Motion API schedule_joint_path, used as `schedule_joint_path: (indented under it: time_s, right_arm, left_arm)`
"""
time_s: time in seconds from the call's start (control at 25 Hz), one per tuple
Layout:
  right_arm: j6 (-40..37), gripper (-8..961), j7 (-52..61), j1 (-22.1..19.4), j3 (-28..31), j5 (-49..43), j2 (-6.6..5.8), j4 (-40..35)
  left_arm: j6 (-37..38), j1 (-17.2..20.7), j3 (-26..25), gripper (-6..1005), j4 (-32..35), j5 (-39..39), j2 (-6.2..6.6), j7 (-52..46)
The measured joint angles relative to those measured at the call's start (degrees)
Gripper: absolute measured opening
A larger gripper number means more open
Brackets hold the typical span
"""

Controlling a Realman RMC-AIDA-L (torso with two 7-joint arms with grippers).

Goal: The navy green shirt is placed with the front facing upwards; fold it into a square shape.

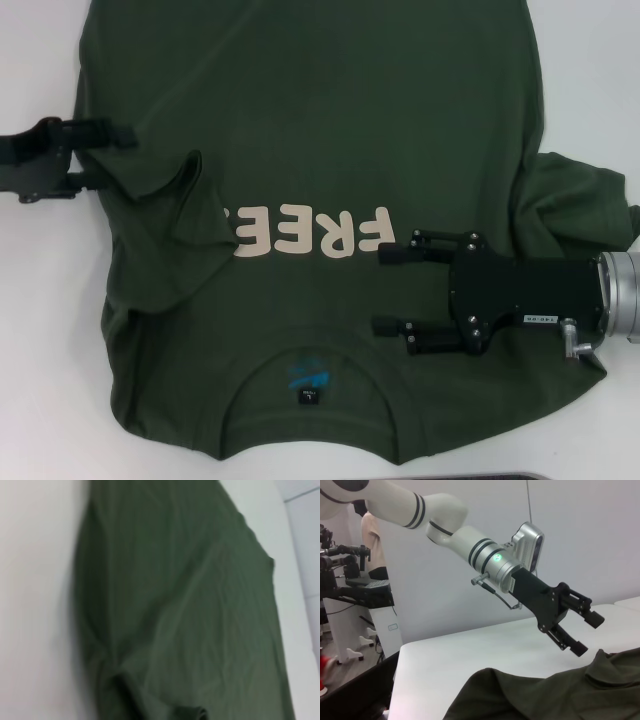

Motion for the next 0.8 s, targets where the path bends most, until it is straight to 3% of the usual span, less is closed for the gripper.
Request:
schedule_joint_path:
  time_s: [0.28, 0.8]
  right_arm:
    - [0.09, 807, 0.00, -0.08, 0.00, 0.02, 0.00, -0.13]
    - [0.11, 807, 0.00, -0.43, 0.00, 0.01, 0.00, -0.01]
  left_arm:
    - [-1.53, 0.17, -0.01, 841, -2.41, 0.20, -0.45, -0.41]
    - [-7.73, -1.20, 2.23, 841, -6.13, 0.24, -0.73, -0.41]
